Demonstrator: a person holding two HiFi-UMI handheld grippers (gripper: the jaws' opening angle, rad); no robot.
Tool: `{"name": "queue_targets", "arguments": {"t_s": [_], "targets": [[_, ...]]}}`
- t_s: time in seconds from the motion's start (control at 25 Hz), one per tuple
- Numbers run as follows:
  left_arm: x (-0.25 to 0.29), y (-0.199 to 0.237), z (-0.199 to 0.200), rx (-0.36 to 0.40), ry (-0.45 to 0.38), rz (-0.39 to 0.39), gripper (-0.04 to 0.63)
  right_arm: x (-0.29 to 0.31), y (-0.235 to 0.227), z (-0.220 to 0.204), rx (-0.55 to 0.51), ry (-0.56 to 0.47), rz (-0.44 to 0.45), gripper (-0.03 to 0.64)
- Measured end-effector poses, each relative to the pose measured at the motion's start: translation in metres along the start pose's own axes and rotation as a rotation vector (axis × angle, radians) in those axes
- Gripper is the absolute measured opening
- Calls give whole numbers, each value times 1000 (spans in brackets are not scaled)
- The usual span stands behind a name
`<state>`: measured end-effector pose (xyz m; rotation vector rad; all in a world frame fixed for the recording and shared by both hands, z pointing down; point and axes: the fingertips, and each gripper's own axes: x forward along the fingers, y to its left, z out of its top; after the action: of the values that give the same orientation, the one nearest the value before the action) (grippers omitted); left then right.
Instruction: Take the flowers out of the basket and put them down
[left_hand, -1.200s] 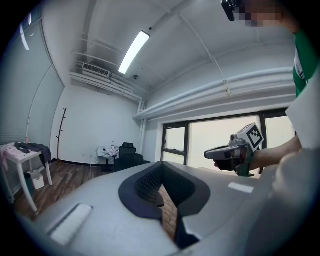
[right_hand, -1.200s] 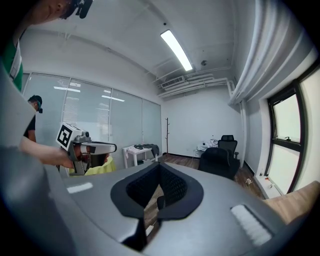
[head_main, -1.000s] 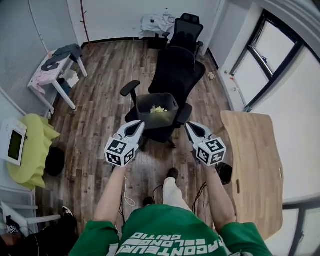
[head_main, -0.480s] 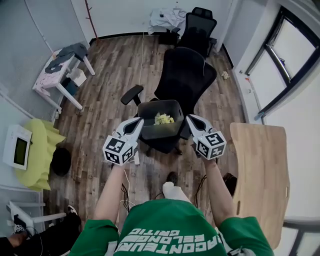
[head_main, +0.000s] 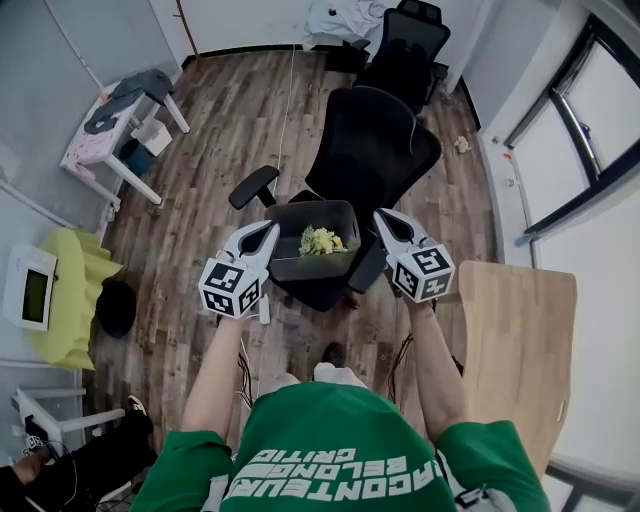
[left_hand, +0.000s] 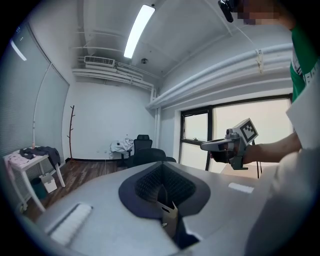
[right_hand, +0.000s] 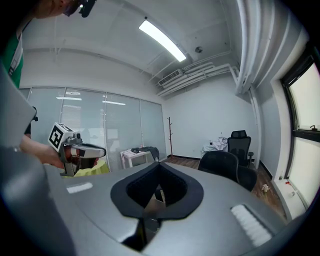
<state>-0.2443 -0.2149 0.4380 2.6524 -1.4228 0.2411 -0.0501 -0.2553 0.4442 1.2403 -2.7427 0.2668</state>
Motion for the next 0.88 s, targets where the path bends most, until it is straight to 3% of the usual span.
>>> {"name": "queue_targets", "arguments": {"t_s": [0.48,0.88], "targets": [[38,45,-17,-38,39,17,20,64,-27,-15,35,66,42,6],[121,113,-16,-92,-5,-57,20,144,-64,-21,20,134,-3,6]]}}
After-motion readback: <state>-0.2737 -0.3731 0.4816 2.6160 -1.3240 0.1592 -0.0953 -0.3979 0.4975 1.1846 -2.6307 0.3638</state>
